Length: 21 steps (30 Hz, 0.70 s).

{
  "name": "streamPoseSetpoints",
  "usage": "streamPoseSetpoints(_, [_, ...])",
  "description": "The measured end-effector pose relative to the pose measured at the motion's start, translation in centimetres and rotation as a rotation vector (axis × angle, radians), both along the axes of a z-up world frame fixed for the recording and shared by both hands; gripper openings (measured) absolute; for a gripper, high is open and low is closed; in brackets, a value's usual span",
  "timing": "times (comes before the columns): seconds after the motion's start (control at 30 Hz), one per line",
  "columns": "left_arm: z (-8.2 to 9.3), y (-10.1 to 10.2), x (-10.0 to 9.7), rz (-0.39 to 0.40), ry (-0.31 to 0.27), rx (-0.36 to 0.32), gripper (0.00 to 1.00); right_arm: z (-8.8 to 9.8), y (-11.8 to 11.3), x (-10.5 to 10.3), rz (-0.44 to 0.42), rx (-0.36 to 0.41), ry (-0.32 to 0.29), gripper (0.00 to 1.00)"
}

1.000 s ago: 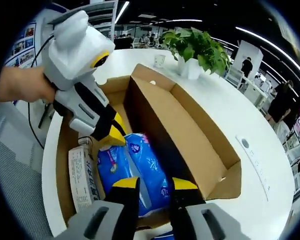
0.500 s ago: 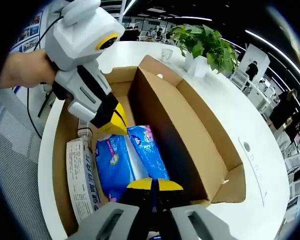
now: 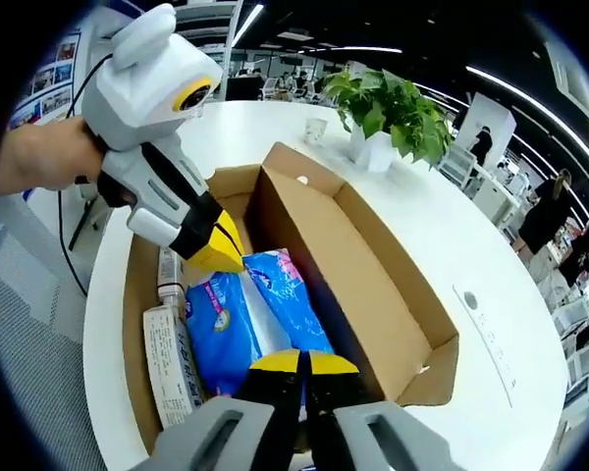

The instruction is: Operate the shoe box by opening the lid, removing the specified soft item, and placing it in the target area until the item is outside and the box remains undamaged.

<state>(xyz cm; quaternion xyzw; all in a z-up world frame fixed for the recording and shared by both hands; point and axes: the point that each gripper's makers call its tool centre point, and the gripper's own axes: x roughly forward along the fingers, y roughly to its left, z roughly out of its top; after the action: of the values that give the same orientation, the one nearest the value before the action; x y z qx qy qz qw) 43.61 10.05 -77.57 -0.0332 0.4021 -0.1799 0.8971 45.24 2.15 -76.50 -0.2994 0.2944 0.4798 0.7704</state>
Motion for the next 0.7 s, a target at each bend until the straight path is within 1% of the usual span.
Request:
streamPoseSetpoints(0.17, [1.5, 0.0, -0.4, 0.003, -0.020, -0.003, 0.00, 1.4, 0.3, -0.1, 0.006, 0.016, -0.020, 0.00])
streamPoseSetpoints(0.4, [3.0, 0.0, -0.8, 0.002, -0.040, -0.008, 0.00, 2.8, 0.5, -0.3, 0.014, 0.029, -0.041, 0.00])
streamPoseSetpoints(0.7, [5.2, -0.5, -0.8, -0.011, -0.068, -0.016, 0.00, 5.0, -0.1, -0.4, 0.012, 0.048, -0.058, 0.00])
